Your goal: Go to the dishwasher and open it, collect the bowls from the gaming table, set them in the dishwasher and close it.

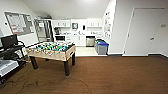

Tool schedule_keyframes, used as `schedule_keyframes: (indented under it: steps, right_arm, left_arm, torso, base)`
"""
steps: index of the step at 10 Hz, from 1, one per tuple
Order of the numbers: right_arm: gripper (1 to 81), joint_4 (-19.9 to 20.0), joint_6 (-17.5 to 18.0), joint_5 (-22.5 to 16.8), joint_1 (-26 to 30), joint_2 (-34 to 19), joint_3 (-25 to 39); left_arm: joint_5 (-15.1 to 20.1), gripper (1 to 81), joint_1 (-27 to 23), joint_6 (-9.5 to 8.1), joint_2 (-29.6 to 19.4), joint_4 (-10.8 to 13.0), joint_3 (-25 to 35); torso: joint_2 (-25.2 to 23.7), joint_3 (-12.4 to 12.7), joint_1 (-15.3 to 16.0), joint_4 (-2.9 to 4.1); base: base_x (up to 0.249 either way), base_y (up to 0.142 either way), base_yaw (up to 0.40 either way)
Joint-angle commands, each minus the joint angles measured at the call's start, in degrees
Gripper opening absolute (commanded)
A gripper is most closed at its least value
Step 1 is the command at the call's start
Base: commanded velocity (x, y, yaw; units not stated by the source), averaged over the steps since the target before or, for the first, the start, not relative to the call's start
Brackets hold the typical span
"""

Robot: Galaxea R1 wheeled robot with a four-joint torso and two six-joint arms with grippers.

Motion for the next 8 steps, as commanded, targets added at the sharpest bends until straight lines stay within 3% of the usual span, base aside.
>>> schedule_keyframes:
  steps: [1, 4, 8]
  right_arm:
    - [1.0, -0.8, -0.1, -2.6, 1.9, -0.6, 0.2]
    - [1.0, -0.9, -0.1, -2.6, 1.8, -0.6, 0.2]
    - [1.0, -0.9, -0.1, -2.5, 1.7, -0.6, 0.2]
  left_arm:
    - [1.7, 1.0, -2.6, 0.4, -1.0, -0.3, -0.5]
    - [1.7, 1.0, -2.6, 0.4, -0.9, -0.2, -0.5]
    - [1.7, 1.0, -2.4, 0.4, -0.8, -0.2, -0.5]
  torso:
    - [0.0, 0.0, 0.0, 0.0]
    - [0.0, 0.0, 0.0, 0.0]
    - [0.0, 0.0, -0.1, 0.0]
  base:
    - [0.0, 0.0, 0.0]
    - [0.023, 0.0, 0.0]
    - [0.104, 0.0, 0.0]
